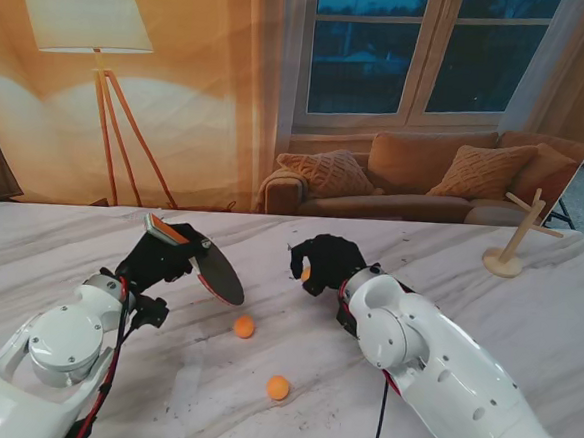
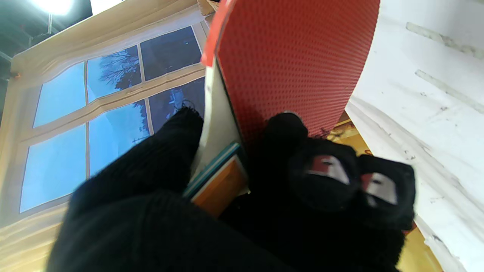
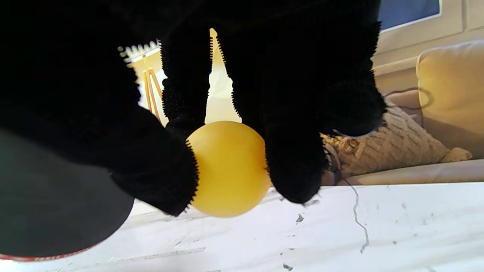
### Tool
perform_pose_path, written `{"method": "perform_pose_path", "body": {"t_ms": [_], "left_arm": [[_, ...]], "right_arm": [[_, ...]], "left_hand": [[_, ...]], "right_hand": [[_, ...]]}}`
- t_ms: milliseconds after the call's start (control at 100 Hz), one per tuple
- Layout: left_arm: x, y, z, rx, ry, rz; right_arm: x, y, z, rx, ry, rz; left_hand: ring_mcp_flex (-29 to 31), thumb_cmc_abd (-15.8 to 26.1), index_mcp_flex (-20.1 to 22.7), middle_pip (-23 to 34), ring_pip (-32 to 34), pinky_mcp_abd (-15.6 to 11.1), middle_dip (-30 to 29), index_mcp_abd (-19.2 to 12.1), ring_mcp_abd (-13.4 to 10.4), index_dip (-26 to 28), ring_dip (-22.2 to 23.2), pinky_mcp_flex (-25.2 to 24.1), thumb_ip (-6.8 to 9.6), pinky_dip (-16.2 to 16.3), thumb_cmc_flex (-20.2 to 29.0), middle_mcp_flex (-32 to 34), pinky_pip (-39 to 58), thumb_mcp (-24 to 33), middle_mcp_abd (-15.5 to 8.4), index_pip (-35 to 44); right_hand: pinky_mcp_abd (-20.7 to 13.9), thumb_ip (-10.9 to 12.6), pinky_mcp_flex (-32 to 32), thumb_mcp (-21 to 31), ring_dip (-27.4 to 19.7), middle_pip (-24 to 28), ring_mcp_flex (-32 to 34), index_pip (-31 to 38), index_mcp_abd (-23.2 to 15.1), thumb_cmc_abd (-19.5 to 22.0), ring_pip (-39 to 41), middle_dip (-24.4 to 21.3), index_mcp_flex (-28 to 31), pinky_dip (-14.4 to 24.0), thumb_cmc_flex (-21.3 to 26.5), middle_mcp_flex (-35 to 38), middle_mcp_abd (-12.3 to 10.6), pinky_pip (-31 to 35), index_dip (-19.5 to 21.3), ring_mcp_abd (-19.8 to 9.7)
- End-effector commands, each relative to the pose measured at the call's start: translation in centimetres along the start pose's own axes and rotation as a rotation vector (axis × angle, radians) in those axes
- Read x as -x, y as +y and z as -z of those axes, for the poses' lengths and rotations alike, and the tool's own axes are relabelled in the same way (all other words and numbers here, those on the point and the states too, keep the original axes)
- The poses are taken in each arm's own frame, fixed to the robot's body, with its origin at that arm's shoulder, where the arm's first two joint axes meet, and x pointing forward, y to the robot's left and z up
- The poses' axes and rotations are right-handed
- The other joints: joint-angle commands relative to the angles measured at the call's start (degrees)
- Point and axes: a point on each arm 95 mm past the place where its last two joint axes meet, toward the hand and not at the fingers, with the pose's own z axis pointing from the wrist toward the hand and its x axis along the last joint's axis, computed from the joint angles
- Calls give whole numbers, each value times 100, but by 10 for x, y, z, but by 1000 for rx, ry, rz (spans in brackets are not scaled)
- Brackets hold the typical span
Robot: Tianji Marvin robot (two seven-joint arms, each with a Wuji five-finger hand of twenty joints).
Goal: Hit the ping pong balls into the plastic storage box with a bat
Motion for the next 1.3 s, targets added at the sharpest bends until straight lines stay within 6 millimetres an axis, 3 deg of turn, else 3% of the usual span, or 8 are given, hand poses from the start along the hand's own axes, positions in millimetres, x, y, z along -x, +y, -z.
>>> {"method": "perform_pose_path", "body": {"t_ms": [0,560,700,750,770,840,870,1290], "left_arm": [[-3,8,-3,18,1,24],[-18,54,-34,76,-36,178],[-19,66,-42,98,-33,214],[-18,70,-45,107,-25,228],[-17,71,-46,111,-20,237],[-15,76,-49,123,-4,281],[-14,78,-51,128,-3,291],[1,106,-57,199,-4,293]], "right_arm": [[5,5,5,1,-7,11],[46,43,42,134,-94,24],[55,48,48,152,-113,14],[57,50,50,160,-120,10],[58,51,51,164,-123,9],[61,54,53,175,-129,9],[63,56,53,180,-131,10],[72,92,59,271,-138,23]], "left_hand": [[208,315,331,193,234,-558,-6,86,127,99,37,80,127,-261,-14,279,466,442,-269,281],[221,335,292,210,233,-569,-2,126,107,106,29,122,117,-254,3,255,489,411,-254,299],[46,337,253,178,161,-591,-14,30,156,115,31,-115,123,-256,-7,179,363,385,-282,323],[-88,334,226,130,80,-607,-18,-30,196,127,48,-311,125,-218,-12,119,248,383,-294,339],[-167,328,208,65,-35,-591,15,-43,227,121,163,-424,120,-2,-9,85,75,378,-293,342],[-462,302,174,-132,-342,-523,10,-63,419,105,279,-814,93,255,77,-47,-296,333,-256,315],[-558,275,167,-206,-414,-501,1,-69,504,100,305,-944,88,318,100,-102,-380,337,-99,309],[-790,270,140,-292,-563,-546,37,-226,555,171,383,-1256,82,512,92,-195,-600,316,-215,289]], "right_hand": [[-174,362,69,608,92,684,155,1089,69,606,16,267,939,-21,723,723,-738,235,272,-225],[-218,392,0,489,173,619,108,1055,58,694,-28,324,910,17,746,701,-751,162,301,-248],[-230,400,-22,466,201,600,92,1044,54,710,-41,345,909,30,756,700,-756,131,311,-256],[-230,402,-26,460,207,595,90,1041,56,715,-46,350,908,35,759,700,-757,126,315,-256],[-230,402,-26,458,208,594,90,1040,56,715,-46,351,908,37,759,701,-757,125,316,-256],[-231,404,-34,450,214,585,90,1036,68,723,-50,356,904,41,762,691,-756,117,321,-257],[-231,405,-35,443,218,582,91,1034,69,729,-52,362,903,45,762,692,-756,112,325,-258],[-231,412,-41,401,250,547,77,1007,77,769,-74,400,891,79,767,688,-744,90,343,-253]]}}
